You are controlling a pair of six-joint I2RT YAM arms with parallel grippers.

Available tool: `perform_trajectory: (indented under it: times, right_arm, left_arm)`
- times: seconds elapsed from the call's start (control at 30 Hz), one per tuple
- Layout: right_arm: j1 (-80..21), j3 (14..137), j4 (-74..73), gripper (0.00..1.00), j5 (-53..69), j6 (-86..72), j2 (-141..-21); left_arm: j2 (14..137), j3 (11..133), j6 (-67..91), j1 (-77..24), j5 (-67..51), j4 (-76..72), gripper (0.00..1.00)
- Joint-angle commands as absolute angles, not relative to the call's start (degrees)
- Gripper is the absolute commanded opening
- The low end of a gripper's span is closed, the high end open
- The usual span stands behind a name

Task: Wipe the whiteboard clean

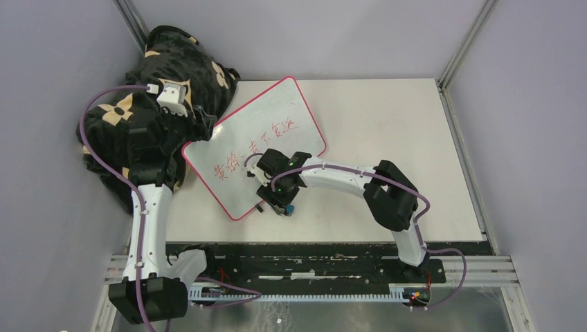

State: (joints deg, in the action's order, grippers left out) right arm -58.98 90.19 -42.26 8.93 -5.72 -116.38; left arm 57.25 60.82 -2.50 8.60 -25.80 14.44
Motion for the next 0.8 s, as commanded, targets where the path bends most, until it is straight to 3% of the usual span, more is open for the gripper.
perform_trajectory:
  times: [0.0,0.77]
  right_arm:
    - [-58.27,90.52,-39.68,0.58,9.54,-4.53,-116.37]
    - [-56.42,87.8,-37.12,0.58,12.41,-5.66,-118.56]
  left_arm:
    - [55.69,62.94,-5.18,8.62,-24.99,11.85,0.79]
    - [56.65,62.81,-5.19,8.64,-24.52,12.77,0.79]
